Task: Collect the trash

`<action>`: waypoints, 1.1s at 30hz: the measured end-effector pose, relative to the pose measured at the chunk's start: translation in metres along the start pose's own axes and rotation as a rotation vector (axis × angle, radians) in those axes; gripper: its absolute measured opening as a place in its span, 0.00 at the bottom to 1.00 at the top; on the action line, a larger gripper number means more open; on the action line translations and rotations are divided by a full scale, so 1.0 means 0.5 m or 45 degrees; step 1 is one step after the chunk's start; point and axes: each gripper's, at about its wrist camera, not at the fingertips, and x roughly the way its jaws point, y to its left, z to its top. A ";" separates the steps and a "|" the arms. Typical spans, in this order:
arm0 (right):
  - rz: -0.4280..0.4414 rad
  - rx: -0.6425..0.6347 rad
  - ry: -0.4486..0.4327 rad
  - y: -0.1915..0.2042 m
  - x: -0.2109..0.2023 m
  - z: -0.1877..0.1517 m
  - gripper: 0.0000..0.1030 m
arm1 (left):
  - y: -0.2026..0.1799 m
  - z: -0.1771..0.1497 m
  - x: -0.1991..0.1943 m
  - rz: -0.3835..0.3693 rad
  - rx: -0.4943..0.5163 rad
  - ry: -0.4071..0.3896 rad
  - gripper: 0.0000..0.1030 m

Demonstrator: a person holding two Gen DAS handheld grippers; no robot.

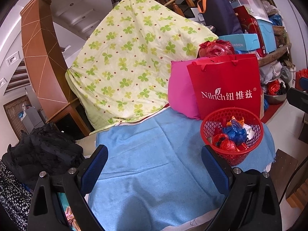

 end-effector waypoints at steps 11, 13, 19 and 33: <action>0.003 -0.007 0.016 0.007 0.006 -0.004 0.79 | 0.000 -0.004 0.010 -0.011 0.018 0.013 0.94; 0.005 -0.012 0.016 0.009 0.006 -0.006 0.79 | 0.000 -0.005 0.010 -0.008 0.019 0.014 0.94; 0.006 -0.013 0.018 0.011 0.006 -0.008 0.79 | -0.005 -0.002 0.010 -0.009 0.017 0.015 0.94; 0.006 -0.014 0.019 0.011 0.007 -0.007 0.79 | -0.011 -0.002 0.011 -0.007 0.022 0.020 0.94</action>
